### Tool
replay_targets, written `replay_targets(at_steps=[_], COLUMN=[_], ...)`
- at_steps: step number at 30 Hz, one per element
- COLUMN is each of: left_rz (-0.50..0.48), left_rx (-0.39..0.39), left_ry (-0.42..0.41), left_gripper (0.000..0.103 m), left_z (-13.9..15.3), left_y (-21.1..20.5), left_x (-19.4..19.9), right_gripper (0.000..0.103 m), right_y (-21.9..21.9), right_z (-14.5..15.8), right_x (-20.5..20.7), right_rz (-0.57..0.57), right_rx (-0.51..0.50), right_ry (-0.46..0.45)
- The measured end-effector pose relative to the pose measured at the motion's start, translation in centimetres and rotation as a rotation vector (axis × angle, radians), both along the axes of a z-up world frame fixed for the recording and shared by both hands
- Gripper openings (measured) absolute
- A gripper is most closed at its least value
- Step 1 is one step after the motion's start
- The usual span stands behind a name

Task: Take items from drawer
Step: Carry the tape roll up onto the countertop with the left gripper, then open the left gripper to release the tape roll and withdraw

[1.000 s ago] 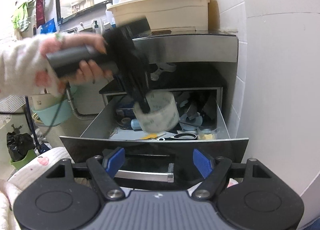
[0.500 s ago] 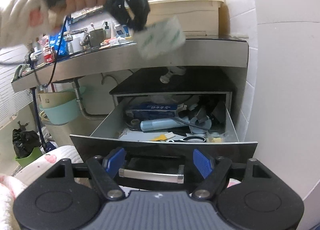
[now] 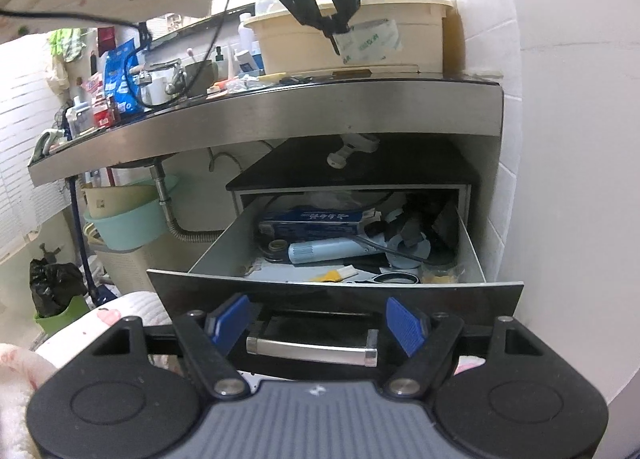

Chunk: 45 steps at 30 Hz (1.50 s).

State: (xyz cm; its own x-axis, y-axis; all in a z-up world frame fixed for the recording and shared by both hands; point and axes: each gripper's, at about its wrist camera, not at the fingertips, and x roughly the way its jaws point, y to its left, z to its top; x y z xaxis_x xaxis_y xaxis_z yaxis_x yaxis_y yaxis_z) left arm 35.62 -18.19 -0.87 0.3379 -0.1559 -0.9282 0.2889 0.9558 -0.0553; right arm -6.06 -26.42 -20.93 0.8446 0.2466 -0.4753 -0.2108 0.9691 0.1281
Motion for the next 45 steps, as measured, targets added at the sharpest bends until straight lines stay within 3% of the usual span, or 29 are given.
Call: replay_targets(at_steps=[5,15,23,37,39,41,45], left_rz=[0.068,0.157,0.214,0.223,0.198,0.189,0.178], left_rx=[0.060,0.107,0.103,0.082,0.101,0.103,0.082], left_ry=[0.020,0.016,0.027,0.018,0.008,-0.005,-0.030], left_gripper=[0.004,0.004,0.005,0.005,0.012,0.032,0.037], left_z=[-1.1,-1.1,-1.7,-1.4,-1.3,-1.3,-0.8], left_y=[-1.1,-1.2,0.0,1.1,0.8,0.8,0.9], left_x=[3.3,7.5,9.5,9.7,9.7,9.7,9.4], right_gripper=[0.076,0.076,0.076,0.076,0.076,0.076,0.076], right_y=[-0.2,-0.5,-0.2,-0.1,-0.1,0.1,0.4], right_z=[-0.3,-0.6,-0.4,-0.6,-0.6,-0.5,-0.4], right_x=[0.0,0.9,1.3,1.3,1.4,1.5,1.6], right_rz=[0.002,0.013,0.021,0.023,0.023,0.027,0.037], right_rx=[0.016,0.028,0.038,0.048,0.047,0.043,0.035], right_ry=[0.005,-0.008,-0.014,0.002,0.003,0.002,0.001])
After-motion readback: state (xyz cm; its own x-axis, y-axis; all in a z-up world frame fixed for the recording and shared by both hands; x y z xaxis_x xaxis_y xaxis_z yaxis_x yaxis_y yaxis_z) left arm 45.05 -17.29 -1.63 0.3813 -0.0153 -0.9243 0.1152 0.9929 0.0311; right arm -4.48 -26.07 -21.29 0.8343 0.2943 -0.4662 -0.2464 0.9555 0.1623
